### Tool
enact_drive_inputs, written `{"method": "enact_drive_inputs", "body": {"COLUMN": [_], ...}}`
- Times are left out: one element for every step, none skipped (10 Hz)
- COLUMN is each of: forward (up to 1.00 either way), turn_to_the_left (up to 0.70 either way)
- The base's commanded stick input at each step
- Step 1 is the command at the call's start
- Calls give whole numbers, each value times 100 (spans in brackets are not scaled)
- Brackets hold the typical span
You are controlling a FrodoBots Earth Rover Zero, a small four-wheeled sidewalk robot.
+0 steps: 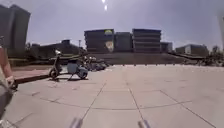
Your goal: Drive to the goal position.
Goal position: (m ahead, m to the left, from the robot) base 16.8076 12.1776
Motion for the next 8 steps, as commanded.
{"method": "enact_drive_inputs", "body": {"forward": [100, 100, 100, 100, 100, 100, 100, 100], "turn_to_the_left": [0, 0, 0, 0, -3, -28, -40, -17]}}
